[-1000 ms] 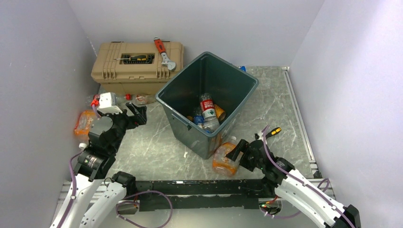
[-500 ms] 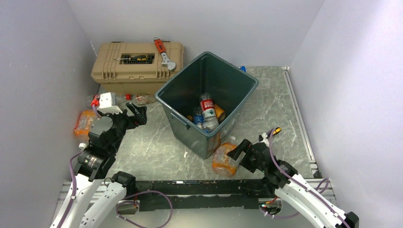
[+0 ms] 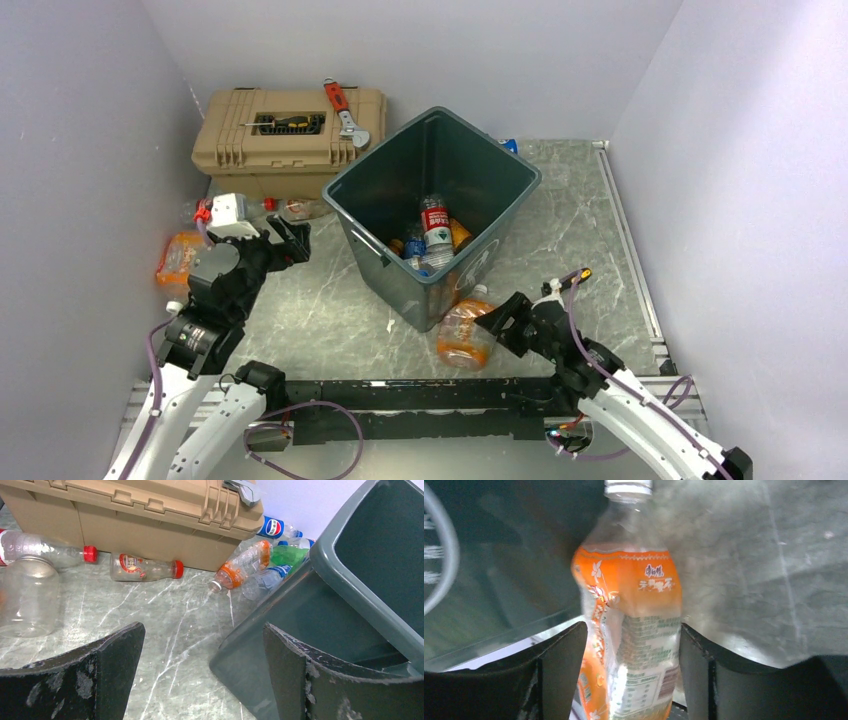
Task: Put the plastic bottles in the bin
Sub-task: Pick up the plastic bottle at the center of the board.
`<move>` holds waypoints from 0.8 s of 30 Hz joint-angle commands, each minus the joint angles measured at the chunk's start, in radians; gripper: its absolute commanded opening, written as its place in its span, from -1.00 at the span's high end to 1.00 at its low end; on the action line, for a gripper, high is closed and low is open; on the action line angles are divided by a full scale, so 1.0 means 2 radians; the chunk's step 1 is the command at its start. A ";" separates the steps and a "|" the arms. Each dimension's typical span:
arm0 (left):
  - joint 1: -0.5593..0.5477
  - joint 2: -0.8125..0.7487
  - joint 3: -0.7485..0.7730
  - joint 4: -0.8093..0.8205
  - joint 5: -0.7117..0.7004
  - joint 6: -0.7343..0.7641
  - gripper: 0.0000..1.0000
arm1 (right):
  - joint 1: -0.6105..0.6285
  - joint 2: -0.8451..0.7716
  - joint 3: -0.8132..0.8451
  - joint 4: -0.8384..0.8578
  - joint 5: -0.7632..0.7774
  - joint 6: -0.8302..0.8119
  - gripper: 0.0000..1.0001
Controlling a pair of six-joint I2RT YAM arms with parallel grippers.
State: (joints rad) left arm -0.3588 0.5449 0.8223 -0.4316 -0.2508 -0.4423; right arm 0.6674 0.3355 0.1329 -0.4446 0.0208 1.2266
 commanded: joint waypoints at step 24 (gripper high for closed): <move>0.002 -0.005 0.004 0.005 0.005 -0.006 -0.85 | 0.003 -0.006 -0.001 0.025 -0.008 -0.015 -0.09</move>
State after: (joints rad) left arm -0.3588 0.5446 0.8223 -0.4316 -0.2497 -0.4427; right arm 0.6678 0.2764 0.1444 -0.4847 0.0238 1.2224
